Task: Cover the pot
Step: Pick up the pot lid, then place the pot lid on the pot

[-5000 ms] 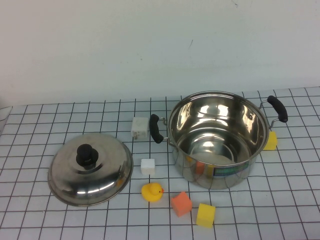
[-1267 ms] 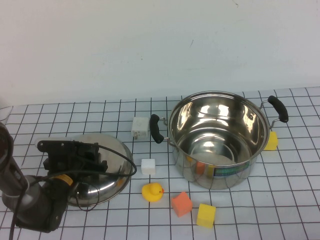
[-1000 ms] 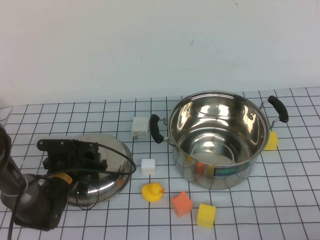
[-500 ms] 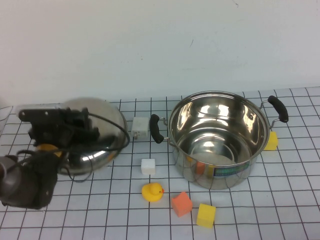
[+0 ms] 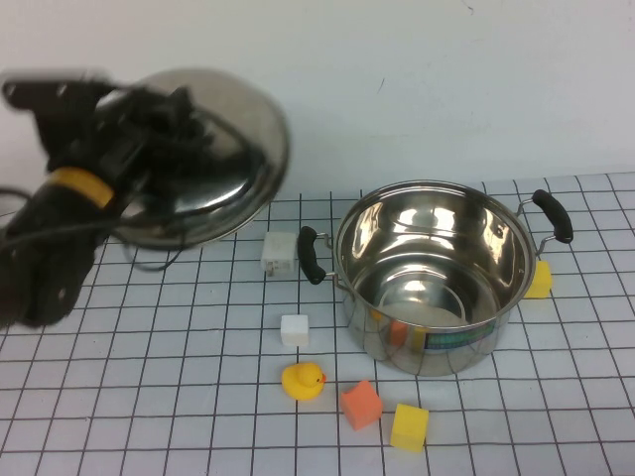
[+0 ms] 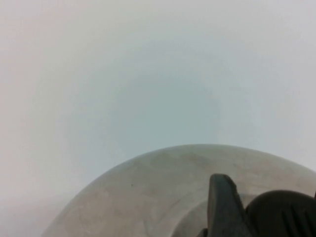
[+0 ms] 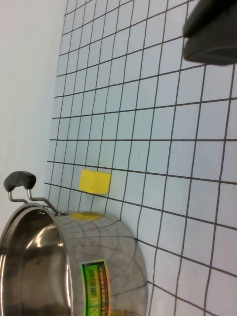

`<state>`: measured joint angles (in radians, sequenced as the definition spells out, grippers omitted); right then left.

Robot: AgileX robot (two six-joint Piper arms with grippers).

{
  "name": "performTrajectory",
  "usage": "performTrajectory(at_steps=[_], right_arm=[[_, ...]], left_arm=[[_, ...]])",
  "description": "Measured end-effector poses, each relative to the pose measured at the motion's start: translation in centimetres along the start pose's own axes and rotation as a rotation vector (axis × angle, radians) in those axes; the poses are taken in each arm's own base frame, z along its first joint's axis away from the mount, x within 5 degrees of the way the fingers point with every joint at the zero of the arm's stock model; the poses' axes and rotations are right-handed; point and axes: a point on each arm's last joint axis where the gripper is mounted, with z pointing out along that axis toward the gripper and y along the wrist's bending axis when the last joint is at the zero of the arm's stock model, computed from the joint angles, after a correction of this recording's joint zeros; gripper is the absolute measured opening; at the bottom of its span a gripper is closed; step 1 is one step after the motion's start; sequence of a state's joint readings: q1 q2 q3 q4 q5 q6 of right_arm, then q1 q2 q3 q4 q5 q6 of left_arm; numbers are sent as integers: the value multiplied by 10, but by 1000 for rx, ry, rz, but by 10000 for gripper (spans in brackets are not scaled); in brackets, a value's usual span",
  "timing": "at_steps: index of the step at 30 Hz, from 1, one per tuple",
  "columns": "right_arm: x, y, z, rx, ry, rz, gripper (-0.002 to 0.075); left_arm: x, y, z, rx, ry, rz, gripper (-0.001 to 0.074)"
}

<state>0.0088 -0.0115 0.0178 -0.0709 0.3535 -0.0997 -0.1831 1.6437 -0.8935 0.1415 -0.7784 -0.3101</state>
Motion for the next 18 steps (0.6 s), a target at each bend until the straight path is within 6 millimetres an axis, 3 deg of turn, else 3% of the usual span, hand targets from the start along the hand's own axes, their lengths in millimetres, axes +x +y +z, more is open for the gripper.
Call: performTrajectory(at_steps=[4,8,18], right_arm=[[0,0,0,0,0,0,9],[0,0,0,0,0,0,9],[0,0,0,0,0,0,9]], left_arm=[[-24,-42,10,118,11,-2,312],[-27,-81,18,220,32,-26,312],[11,-163,49,389,151,-21,312]])
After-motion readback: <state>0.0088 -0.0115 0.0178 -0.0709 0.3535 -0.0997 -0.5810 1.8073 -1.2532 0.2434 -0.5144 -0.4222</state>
